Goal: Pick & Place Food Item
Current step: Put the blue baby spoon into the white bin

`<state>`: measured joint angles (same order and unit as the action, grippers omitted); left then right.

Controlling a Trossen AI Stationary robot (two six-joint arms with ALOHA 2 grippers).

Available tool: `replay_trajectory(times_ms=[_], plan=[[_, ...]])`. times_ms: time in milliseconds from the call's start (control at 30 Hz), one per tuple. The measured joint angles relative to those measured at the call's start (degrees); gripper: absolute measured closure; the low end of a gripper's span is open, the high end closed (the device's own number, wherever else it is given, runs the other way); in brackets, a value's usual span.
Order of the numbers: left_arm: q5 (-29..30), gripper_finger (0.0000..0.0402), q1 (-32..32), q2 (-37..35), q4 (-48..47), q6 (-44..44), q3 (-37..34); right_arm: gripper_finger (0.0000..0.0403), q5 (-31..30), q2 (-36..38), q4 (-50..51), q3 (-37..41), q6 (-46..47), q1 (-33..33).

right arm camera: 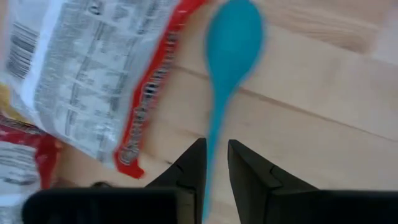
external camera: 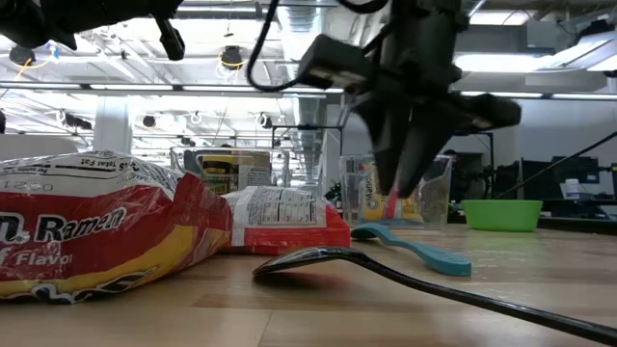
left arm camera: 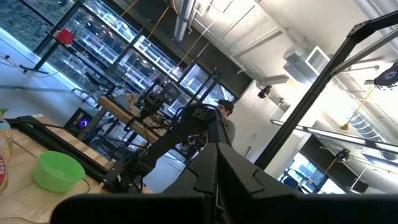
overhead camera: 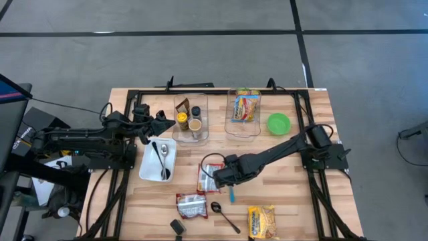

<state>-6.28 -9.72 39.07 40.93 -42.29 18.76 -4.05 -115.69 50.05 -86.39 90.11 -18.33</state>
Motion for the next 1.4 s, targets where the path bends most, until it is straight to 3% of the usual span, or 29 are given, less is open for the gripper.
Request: replay_trajectory(times_ms=[533,967,1400], plan=[[0.0,0.0398,0.0,0.0,0.0,0.0,0.0,0.0255,-2.6,0.1,1.8,-0.1,-0.4,0.5],[0.0,0.0398,0.0,0.0,0.0,0.0,0.0,0.0259,-3.8,0.0,1.7,-0.1,-0.3,0.4],[0.0,0.0398,0.0,0.3,0.3,0.0,0.1,0.0262,-2.4,-5.4,-2.5,0.0,1.6,-0.8]])
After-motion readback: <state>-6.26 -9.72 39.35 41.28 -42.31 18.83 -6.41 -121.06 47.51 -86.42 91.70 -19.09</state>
